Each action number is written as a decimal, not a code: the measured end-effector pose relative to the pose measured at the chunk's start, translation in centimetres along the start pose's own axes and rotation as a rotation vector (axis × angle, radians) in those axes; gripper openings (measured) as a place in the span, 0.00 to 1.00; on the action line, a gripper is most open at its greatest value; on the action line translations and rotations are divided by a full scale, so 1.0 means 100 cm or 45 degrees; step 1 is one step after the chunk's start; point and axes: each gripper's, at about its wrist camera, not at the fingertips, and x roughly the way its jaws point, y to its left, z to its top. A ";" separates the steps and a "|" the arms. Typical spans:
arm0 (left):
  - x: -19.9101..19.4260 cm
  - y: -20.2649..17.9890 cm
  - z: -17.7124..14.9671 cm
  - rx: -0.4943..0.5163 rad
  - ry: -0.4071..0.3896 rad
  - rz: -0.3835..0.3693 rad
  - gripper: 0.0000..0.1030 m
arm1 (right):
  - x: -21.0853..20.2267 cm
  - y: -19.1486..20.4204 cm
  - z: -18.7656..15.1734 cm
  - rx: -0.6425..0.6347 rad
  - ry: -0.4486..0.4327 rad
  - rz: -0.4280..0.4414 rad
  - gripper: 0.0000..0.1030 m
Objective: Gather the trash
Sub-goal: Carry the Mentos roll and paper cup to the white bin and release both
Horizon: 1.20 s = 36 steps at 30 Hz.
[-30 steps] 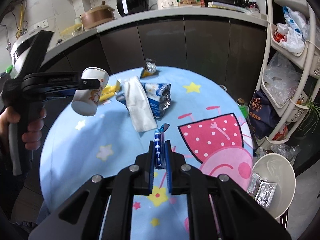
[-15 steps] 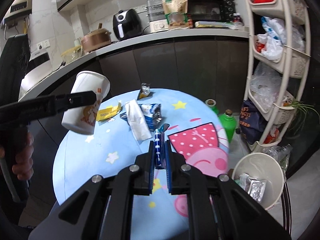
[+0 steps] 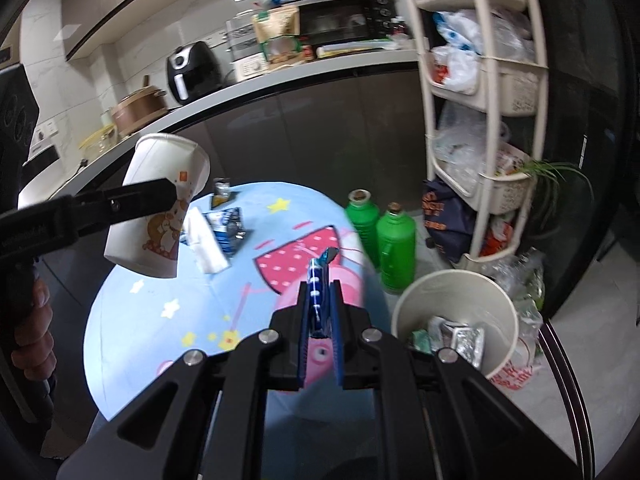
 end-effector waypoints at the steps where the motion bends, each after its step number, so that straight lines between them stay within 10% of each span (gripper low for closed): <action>1: 0.005 -0.007 0.002 0.007 0.005 -0.017 0.55 | -0.001 -0.008 -0.002 0.015 0.002 -0.012 0.11; 18: 0.121 -0.076 0.017 0.094 0.184 -0.255 0.55 | 0.027 -0.114 -0.044 0.243 0.103 -0.127 0.11; 30: 0.208 -0.096 0.009 0.158 0.304 -0.183 0.63 | 0.065 -0.149 -0.056 0.311 0.182 -0.127 0.11; 36: 0.226 -0.099 0.005 0.181 0.272 -0.101 0.84 | 0.078 -0.160 -0.059 0.329 0.207 -0.124 0.11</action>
